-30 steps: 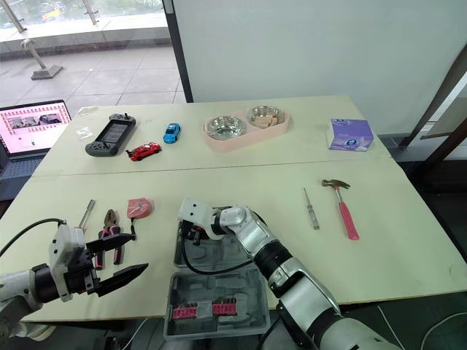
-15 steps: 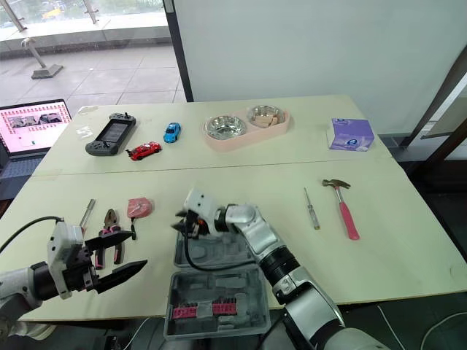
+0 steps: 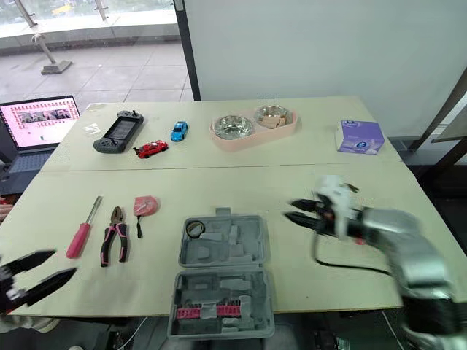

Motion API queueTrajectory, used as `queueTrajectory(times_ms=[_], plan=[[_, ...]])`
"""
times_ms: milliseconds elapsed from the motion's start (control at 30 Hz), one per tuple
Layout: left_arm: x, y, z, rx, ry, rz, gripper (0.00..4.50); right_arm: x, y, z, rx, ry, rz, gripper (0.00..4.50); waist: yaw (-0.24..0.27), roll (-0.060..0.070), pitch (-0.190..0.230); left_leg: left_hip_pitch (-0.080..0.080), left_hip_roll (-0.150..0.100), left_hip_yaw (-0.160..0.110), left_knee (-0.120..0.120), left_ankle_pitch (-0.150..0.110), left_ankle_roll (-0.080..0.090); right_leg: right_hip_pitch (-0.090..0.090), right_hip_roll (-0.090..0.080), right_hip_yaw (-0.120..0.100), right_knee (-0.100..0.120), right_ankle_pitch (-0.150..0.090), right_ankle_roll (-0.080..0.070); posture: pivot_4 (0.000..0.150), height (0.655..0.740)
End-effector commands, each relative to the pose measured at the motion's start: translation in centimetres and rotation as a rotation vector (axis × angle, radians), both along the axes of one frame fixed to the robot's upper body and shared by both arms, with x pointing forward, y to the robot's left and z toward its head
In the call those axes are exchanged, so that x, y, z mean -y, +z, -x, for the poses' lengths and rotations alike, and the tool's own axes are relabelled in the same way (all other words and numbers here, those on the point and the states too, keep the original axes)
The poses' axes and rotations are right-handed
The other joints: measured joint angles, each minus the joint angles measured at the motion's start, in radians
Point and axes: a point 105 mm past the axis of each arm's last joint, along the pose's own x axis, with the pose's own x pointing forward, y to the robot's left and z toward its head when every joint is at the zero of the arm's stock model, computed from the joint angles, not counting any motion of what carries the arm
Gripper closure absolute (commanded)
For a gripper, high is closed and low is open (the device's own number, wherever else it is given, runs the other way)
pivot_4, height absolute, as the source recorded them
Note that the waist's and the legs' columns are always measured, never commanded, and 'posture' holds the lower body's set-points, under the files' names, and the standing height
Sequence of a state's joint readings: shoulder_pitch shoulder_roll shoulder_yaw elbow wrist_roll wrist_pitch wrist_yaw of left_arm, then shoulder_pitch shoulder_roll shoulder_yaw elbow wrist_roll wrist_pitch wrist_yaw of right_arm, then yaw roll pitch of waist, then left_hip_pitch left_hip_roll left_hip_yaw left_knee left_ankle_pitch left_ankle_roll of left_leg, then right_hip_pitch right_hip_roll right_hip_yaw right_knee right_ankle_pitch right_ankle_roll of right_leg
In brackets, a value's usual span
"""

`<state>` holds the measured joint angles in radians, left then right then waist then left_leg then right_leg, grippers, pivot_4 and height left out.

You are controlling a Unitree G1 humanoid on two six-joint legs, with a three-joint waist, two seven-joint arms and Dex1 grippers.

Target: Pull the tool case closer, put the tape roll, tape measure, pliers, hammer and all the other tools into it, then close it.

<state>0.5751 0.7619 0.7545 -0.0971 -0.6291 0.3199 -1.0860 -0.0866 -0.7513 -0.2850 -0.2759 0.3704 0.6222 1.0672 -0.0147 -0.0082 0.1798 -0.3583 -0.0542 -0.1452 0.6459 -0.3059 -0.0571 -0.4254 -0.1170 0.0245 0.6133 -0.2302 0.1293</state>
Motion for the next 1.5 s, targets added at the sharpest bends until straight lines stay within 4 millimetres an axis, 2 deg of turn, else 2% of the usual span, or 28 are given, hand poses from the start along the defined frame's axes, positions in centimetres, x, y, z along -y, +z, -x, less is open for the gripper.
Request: queueTrajectory(times_ms=[33, 100, 133, 267, 333, 600, 667, 767, 800, 933, 1000, 1067, 1167, 1233, 1500], plan=[[-4.2, 0.2, 1.6, -0.002, 0.093, -0.110, 0.00, 4.5, 1.5, 2.5, 0.030, -0.091, -0.011, 1.16, 0.002, -0.001, 0.000, 0.000, 0.001, 0.001, 0.001, 0.000, 0.000, 0.001, 0.000, 0.000, 0.000, 0.000, 0.000, 0.150, 0.7360], [-5.6, -0.2, 2.3, -0.040, 0.116, -0.113, 0.00, 6.6, 0.8, 4.3, -0.024, -0.138, -0.014, 0.14, 0.000, -0.003, 0.000, 0.002, 0.001, 0.002, 0.002, 0.000, 0.001, 0.002, 0.000, 0.000, 0.000, -0.002, 0.001, 0.150, 0.7360], [-6.1, -0.2, 2.4, -0.046, 0.121, -0.110, 0.00, 7.1, 0.6, 4.8, -0.039, -0.152, -0.015, 0.06, 0.000, -0.005, 0.000, 0.002, 0.001, 0.003, 0.003, 0.000, 0.001, 0.002, 0.000, 0.001, 0.000, -0.003, 0.003, 0.150, 0.7360], [-7.3, -0.5, 2.5, -0.085, 0.100, -0.123, 0.00, 9.9, -0.7, 6.3, -0.064, -0.231, 0.037, 0.06, -0.002, -0.008, -0.001, 0.002, 0.002, 0.003, 0.002, -0.001, 0.001, 0.002, 0.000, 0.001, 0.000, -0.003, 0.003, 0.150, 0.7360], [-7.5, -0.7, 1.8, -0.082, 0.088, -0.128, 0.00, 10.8, -1.7, 6.4, -0.060, -0.263, 0.045, 0.06, -0.001, -0.008, -0.001, 0.002, 0.002, 0.003, 0.002, -0.001, 0.001, 0.002, 0.000, 0.001, 0.000, -0.001, 0.000, 0.150, 0.7360], [-5.6, -1.8, 0.0, -0.067, 0.007, -0.084, 0.00, 11.4, -3.0, 5.6, -0.015, -0.320, 0.022, 0.06, -0.003, -0.008, -0.001, 0.003, 0.002, 0.003, 0.002, -0.001, 0.001, 0.002, 0.000, 0.001, 0.000, 0.000, 0.000, 0.150, 0.7360], [-4.3, -2.0, -0.3, -0.063, -0.031, -0.072, 0.00, 10.0, -2.6, 5.0, 0.004, -0.295, 0.019, 0.06, -0.004, -0.007, -0.001, 0.003, 0.002, 0.003, 0.002, -0.001, 0.001, 0.002, 0.000, 0.001, 0.001, 0.000, 0.000, 0.150, 0.7360], [-1.1, -1.8, -1.4, -0.017, -0.088, -0.021, 0.00, 6.9, -1.5, 3.4, 0.031, -0.246, -0.040, 0.06, -0.006, -0.007, -0.001, 0.003, 0.002, 0.003, 0.002, -0.001, 0.001, 0.002, 0.000, 0.002, 0.001, 0.001, 0.001, 0.150, 0.7360], [-0.1, -1.7, -1.8, 0.004, -0.091, -0.001, 0.00, 5.6, -1.2, 3.1, 0.036, -0.218, -0.055, 0.06, -0.004, -0.007, -0.001, 0.003, 0.002, 0.003, 0.002, -0.001, 0.001, 0.002, -0.001, 0.002, 0.001, 0.001, 0.001, 0.150, 0.7360], [6.5, -0.2, -5.2, 0.176, -0.010, 0.165, 0.00, -1.3, 0.2, 1.3, 0.078, -0.052, -0.127, 0.06, 0.003, -0.007, -0.001, 0.003, 0.002, 0.003, 0.003, 0.000, 0.000, 0.002, -0.001, 0.002, 0.001, 0.002, 0.002, 0.150, 0.7360], [8.7, -0.4, -6.8, 0.209, 0.062, 0.182, 0.00, -3.7, 0.7, 0.5, 0.104, 0.001, -0.134, 0.06, 0.009, -0.008, -0.001, 0.002, 0.001, 0.002, 0.003, 0.000, 0.000, 0.002, -0.001, 0.002, 0.001, 0.003, 0.003, 0.150, 0.7360], [9.7, -1.0, -9.4, 0.241, 0.221, 0.166, 0.00, -5.8, 1.2, -0.4, 0.132, 0.050, -0.136, 0.06, 0.015, -0.007, -0.001, 0.002, 0.001, 0.001, 0.003, 0.000, -0.001, 0.002, -0.001, 0.002, 0.000, 0.004, 0.005, 0.150, 0.7360], [10.9, -2.5, -12.1, 0.217, 0.337, 0.104, 0.00, -7.5, 1.7, -1.3, 0.163, 0.088, -0.143, 0.06, 0.024, -0.009, -0.002, 0.002, 0.000, 0.002, 0.004, 0.001, -0.002, 0.002, -0.001, 0.002, 0.001, 0.005, 0.006, 0.150, 0.7360], [11.0, -2.5, -13.5, 0.229, 0.398, 0.095, 0.00, -8.6, 1.8, -1.3, 0.160, 0.122, -0.152, 0.06, 0.026, -0.009, -0.002, 0.002, -0.001, 0.002, 0.003, 0.001, -0.002, 0.002, -0.001, 0.002, 0.000, 0.005, 0.006, 0.150, 0.7360], [11.7, -4.0, -15.3, 0.189, 0.396, 0.042, 0.00, -10.8, 2.1, -0.8, 0.133, 0.231, -0.189, 0.06, 0.023, -0.009, -0.002, 0.002, -0.001, 0.002, 0.003, 0.001, -0.002, 0.001, -0.001, 0.002, 0.000, 0.005, 0.006, 0.150, 0.7360]])
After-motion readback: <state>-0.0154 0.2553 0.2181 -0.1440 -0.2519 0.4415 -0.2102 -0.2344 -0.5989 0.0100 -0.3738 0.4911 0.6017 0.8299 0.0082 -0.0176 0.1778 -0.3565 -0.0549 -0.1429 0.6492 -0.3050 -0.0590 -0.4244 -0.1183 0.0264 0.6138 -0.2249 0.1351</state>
